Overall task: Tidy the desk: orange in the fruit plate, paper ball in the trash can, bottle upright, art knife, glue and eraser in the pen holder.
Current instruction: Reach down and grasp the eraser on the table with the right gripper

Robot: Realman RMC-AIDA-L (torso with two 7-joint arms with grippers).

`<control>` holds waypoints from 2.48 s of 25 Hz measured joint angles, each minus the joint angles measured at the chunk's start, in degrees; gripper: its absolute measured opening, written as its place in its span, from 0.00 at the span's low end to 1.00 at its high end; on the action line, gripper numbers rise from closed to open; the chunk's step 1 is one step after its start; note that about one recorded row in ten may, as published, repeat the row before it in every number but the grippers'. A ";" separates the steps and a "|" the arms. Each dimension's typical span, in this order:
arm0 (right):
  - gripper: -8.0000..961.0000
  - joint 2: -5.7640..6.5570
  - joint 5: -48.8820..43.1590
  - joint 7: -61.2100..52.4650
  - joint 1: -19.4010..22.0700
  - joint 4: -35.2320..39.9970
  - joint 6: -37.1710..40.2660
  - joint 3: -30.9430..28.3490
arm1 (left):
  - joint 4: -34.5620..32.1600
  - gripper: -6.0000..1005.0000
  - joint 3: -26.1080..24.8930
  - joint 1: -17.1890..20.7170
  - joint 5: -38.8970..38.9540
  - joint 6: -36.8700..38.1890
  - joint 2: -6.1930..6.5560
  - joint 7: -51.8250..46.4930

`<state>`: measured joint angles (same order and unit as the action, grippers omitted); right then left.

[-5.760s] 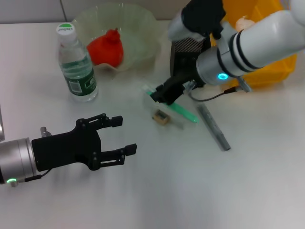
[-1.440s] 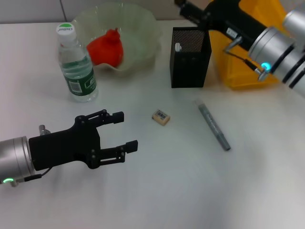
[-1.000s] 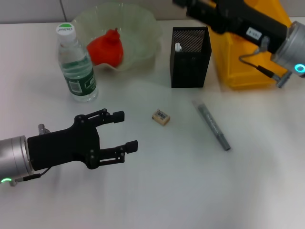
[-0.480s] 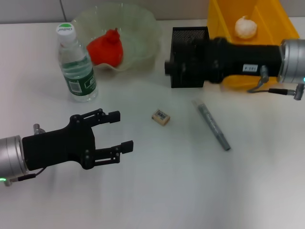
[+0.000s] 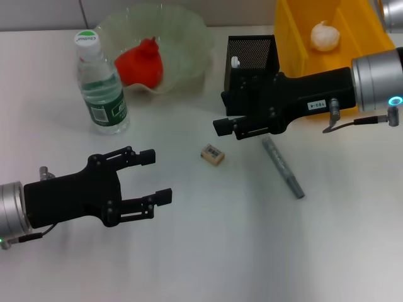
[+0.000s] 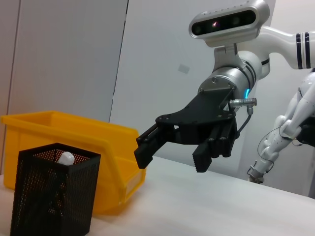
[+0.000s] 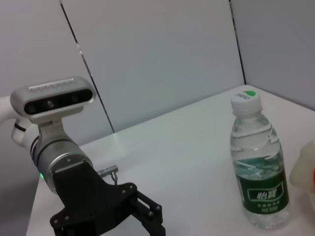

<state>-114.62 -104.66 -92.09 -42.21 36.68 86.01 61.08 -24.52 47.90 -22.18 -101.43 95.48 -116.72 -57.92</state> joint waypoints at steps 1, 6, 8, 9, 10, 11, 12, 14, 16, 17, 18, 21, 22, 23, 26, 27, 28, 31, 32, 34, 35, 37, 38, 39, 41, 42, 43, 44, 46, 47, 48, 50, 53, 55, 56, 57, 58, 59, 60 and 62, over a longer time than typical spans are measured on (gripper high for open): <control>0.78 0.00 0.00 0.00 0.00 0.00 0.00 0.00 | 0.00 0.81 0.00 0.00 0.00 0.00 0.00 0.00; 0.77 -0.12 -0.31 -0.21 -0.60 0.12 -0.30 0.46 | 0.00 0.81 0.00 0.24 0.00 0.46 0.00 -0.05; 0.77 -0.13 -1.38 -0.84 -1.18 0.22 -0.31 0.60 | 0.00 0.81 0.00 0.37 0.00 0.52 0.00 -0.09; 0.77 -0.13 -2.46 -1.49 -1.72 0.26 -0.32 0.61 | 0.00 0.81 0.00 0.42 0.00 0.53 -0.04 -0.09; 0.77 -0.17 -3.79 -2.22 -2.36 0.30 -0.33 0.61 | 0.00 0.81 0.00 0.45 0.00 0.55 -0.07 -0.09; 0.77 -0.26 -5.41 -3.14 -3.19 0.36 -0.34 0.62 | 0.00 0.81 0.00 0.45 0.00 0.57 -0.12 -0.09; 0.77 -0.57 -8.45 -4.74 -4.47 0.71 -0.89 0.62 | 0.00 0.81 0.00 0.50 0.00 0.60 -0.13 -0.09; 0.77 -0.84 -10.31 -5.91 -5.11 1.11 -1.71 0.62 | 0.00 0.81 0.00 0.55 0.00 0.61 -0.14 -0.09; 0.77 -1.54 -13.35 -7.94 -6.10 2.05 -3.54 0.62 | 0.00 0.81 0.00 0.61 0.00 0.61 -0.13 -0.09; 0.77 -2.22 -15.77 -9.34 -6.59 3.10 -4.83 0.62 | 0.00 0.81 0.00 0.67 0.00 0.61 -0.11 -0.09; 0.77 -2.22 -15.77 -9.34 -6.59 3.10 -4.83 0.62 | 0.00 0.81 0.00 0.67 0.00 0.61 -0.11 -0.09; 0.77 -3.54 -20.28 -11.78 -7.35 5.10 -6.21 0.62 | 0.00 0.81 -0.01 0.80 0.00 0.61 -0.12 -0.09; 0.77 -4.20 -22.91 -12.50 -8.19 5.47 -6.73 0.85 | 0.00 0.81 0.00 0.86 0.00 0.61 -0.18 -0.09; 0.77 -4.20 -22.91 -12.50 -8.19 5.47 -6.73 0.85 | 0.00 0.81 -0.07 0.97 0.00 0.53 -0.23 -0.09; 0.77 -4.43 -24.13 -12.98 -9.06 5.11 -7.55 2.47 | 0.00 0.81 -0.09 1.01 0.00 0.51 -0.24 -0.09; 0.77 -4.50 -24.23 -13.50 -9.44 4.87 -8.54 4.88 | 0.00 0.81 -0.09 1.04 0.00 0.58 -0.25 -0.09; 0.77 -4.50 -24.23 -13.50 -9.44 4.87 -8.54 4.88 | 0.00 0.81 -0.09 1.04 0.00 0.58 -0.25 -0.09; 0.77 -4.53 -24.32 -14.25 -9.67 4.39 -11.04 8.88 | 0.00 0.81 -0.09 1.08 0.00 0.60 -0.27 -0.09; 0.77 -4.58 -24.34 -14.40 -9.74 4.08 -12.37 11.34 | 0.00 0.81 -0.09 1.11 0.00 0.54 -0.27 -0.09; 0.77 -4.61 -24.33 -14.40 -9.75 4.03 -12.83 12.30 | 0.00 0.81 -0.12 1.11 0.01 0.45 -0.27 -0.09; 0.77 -4.64 -24.33 -14.40 -9.76 4.02 -13.37 13.49 | 0.00 0.81 -0.13 1.10 0.00 0.41 -0.28 -0.09; 0.77 -4.76 -24.33 -14.41 -9.78 3.99 -15.35 16.42 | 0.00 0.81 -0.18 1.05 0.00 0.26 -0.34 -0.09; 0.77 -4.76 -24.33 -14.41 -9.78 3.99 -15.35 16.42 | 0.00 0.81 -0.18 1.05 0.00 0.26 -0.34 -0.09; 0.77 -4.78 -24.26 -14.40 -9.79 3.94 -16.01 17.23 | 0.00 0.81 -0.18 1.05 0.00 0.26 -0.36 -0.09; 0.77 -4.86 -24.00 -14.41 -9.80 3.74 -17.35 18.50 | 0.00 0.81 -0.18 1.03 0.00 0.25 -0.37 -0.09; 0.77 -4.97 -23.76 -14.40 -9.81 3.50 -18.57 19.39 | 0.00 0.81 -0.18 0.98 0.00 0.25 -0.38 -0.09; 0.77 -4.97 -23.76 -14.40 -9.81 3.50 -18.57 19.39 | 0.00 0.81 -0.18 0.98 0.00 0.25 -0.38 -0.09; 0.77 -5.03 -23.62 -14.39 -9.81 3.39 -19.15 19.95 | 0.00 0.81 -0.20 0.94 0.00 0.25 -0.41 -0.09; 0.77 -5.14 -23.02 -14.38 -9.85 2.98 -20.39 21.51 | 0.00 0.81 -0.22 0.92 0.00 0.25 -0.44 -0.09; 0.77 -5.16 -21.92 -14.38 -9.98 2.35 -21.55 22.87 | 0.00 0.81 -0.26 0.91 0.00 0.23 -0.47 -0.08; 0.77 -5.16 -21.92 -14.38 -9.98 2.35 -21.55 22.87 | 0.00 0.81 -0.26 0.91 0.00 0.23 -0.47 -0.08; 0.77 -5.18 -21.19 -14.36 -10.11 1.97 -22.12 23.48 | 0.00 0.81 -0.38 0.91 0.00 0.21 -0.47 0.00; 0.77 -5.17 -21.11 -14.28 -10.22 1.52 -22.50 23.69 | 0.00 0.81 -0.63 0.96 0.00 0.35 -0.46 0.15; 0.76 -5.18 -21.07 -14.25 -10.30 1.21 -22.73 23.76 | 0.00 0.81 -0.67 1.01 0.00 0.36 -0.45 0.16; 0.76 -5.18 -21.05 -14.25 -10.34 1.12 -22.88 23.77 | 0.00 0.81 -0.69 1.03 0.00 0.38 -0.45 0.16; 0.76 -5.18 -21.01 -14.25 -10.34 0.89 -23.39 23.78 | 0.00 0.81 -0.70 1.04 0.00 0.41 -0.44 0.17; 0.73 -5.18 -21.01 -14.25 -10.34 0.89 -23.39 23.78 | 0.00 0.81 -0.70 1.04 0.00 0.41 -0.44 0.17; 0.69 -5.18 -21.01 -14.32 -10.35 0.64 -23.65 23.79 | 0.00 0.81 -0.71 1.05 0.00 0.45 -0.44 0.19; 0.65 -5.18 -21.01 -14.35 -10.36 0.35 -23.85 23.80 | 0.00 0.81 -0.71 1.06 0.00 0.46 -0.44 0.21; 0.62 -5.18 -20.91 -14.58 -10.45 -0.56 -24.65 23.82 | 0.00 0.81 -0.71 1.07 0.00 0.47 -0.44 0.24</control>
<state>-119.80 -125.57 -106.68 -52.67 36.12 61.36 84.90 -24.52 47.19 -21.11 -101.42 95.95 -117.15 -57.68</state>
